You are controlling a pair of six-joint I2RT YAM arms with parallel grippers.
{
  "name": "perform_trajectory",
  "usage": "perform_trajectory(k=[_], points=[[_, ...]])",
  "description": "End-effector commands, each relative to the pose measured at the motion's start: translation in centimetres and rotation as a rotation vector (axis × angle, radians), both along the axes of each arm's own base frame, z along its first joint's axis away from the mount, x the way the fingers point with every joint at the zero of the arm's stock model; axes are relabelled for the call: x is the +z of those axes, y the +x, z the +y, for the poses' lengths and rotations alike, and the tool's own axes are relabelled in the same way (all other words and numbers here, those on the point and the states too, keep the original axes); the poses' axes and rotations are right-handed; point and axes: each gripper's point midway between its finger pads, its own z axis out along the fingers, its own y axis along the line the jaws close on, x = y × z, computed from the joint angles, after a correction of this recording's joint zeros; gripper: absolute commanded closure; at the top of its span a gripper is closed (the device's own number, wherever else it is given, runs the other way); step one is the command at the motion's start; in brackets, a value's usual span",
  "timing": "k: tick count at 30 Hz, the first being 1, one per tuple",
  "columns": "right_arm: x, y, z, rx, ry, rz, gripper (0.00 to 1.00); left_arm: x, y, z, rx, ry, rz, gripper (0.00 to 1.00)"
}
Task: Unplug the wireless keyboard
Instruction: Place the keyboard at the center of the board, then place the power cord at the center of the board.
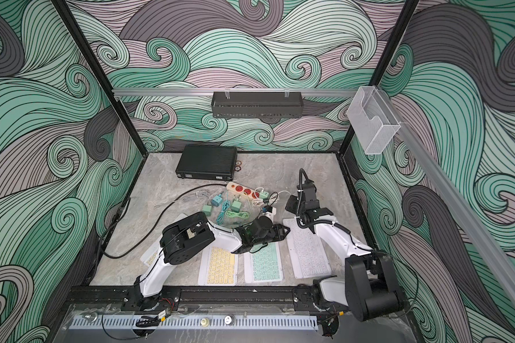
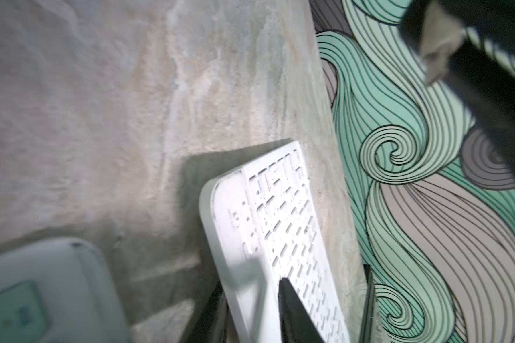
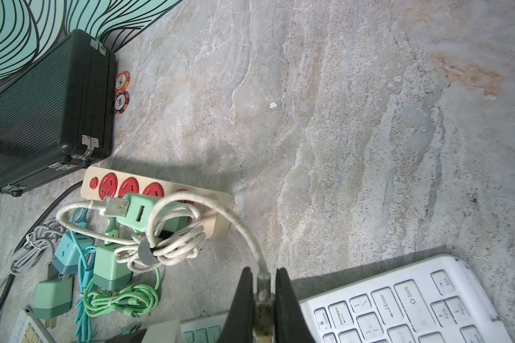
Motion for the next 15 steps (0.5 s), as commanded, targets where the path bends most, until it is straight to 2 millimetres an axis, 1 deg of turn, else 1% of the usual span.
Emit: perform_trajectory(k=[1,3,5,8,10,12,15], points=[[0.1,0.0,-0.5,-0.031,-0.008,-0.008,1.00,2.7,0.2,0.2,-0.008,0.044,-0.078,0.64],[0.1,-0.1,-0.6,-0.035,-0.011,-0.007,0.99,3.3,0.4,0.5,-0.002,0.061,-0.091,0.60],[0.2,-0.1,-0.6,-0.036,-0.011,-0.012,0.95,4.1,0.5,0.6,-0.003,0.069,-0.106,0.56],[0.4,-0.2,-0.7,-0.039,-0.013,-0.015,0.92,5.2,0.6,0.9,-0.005,0.081,-0.138,0.55],[0.4,-0.3,-0.8,-0.043,-0.018,-0.018,0.88,6.1,0.7,1.2,-0.007,0.090,-0.164,0.52],[0.6,-0.3,-1.0,-0.049,-0.020,-0.023,0.84,7.0,0.5,1.5,-0.013,0.100,-0.176,0.52],[0.7,-0.4,-1.1,-0.055,-0.026,-0.028,0.81,8.1,0.2,2.3,-0.015,0.113,-0.180,0.52]])
